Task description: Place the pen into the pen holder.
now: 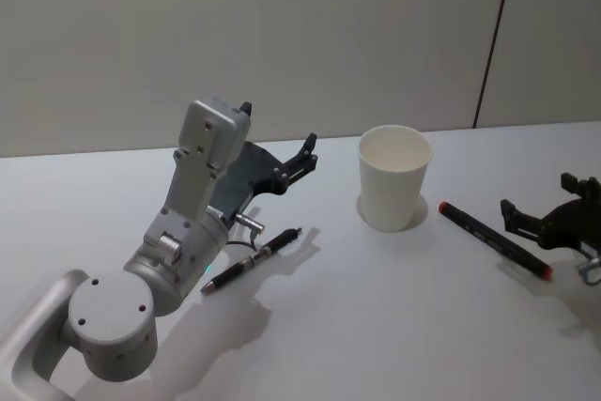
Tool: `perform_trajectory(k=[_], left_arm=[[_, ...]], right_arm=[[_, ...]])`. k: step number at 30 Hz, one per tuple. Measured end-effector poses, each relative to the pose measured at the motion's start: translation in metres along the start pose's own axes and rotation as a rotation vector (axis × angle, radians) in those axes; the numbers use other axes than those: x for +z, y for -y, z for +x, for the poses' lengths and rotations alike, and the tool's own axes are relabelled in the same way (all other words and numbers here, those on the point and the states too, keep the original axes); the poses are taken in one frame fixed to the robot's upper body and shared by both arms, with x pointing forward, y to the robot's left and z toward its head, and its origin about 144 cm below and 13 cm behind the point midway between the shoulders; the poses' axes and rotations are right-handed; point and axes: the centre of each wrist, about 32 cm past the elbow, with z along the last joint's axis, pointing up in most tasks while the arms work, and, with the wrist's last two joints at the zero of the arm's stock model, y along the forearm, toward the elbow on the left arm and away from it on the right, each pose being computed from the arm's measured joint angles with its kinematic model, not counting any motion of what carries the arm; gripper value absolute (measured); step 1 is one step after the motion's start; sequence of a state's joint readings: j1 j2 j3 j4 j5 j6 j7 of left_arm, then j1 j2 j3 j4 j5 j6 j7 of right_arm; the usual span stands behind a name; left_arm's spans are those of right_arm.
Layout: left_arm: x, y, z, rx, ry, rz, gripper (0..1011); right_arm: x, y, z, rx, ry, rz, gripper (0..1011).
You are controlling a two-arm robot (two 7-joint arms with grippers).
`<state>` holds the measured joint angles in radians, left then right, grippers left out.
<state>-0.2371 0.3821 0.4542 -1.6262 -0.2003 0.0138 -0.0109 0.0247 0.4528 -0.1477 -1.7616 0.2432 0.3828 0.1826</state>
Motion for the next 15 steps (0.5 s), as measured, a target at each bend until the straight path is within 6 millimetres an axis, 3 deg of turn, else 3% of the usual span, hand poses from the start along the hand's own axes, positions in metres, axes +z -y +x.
perform_trajectory(k=[15], left_arm=[[0.0, 0.0, 0.0, 0.0, 0.0, 0.0, 1001]], right_arm=[[-0.001, -0.021, -0.006, 0.038, 0.017, -0.064, 1001]])
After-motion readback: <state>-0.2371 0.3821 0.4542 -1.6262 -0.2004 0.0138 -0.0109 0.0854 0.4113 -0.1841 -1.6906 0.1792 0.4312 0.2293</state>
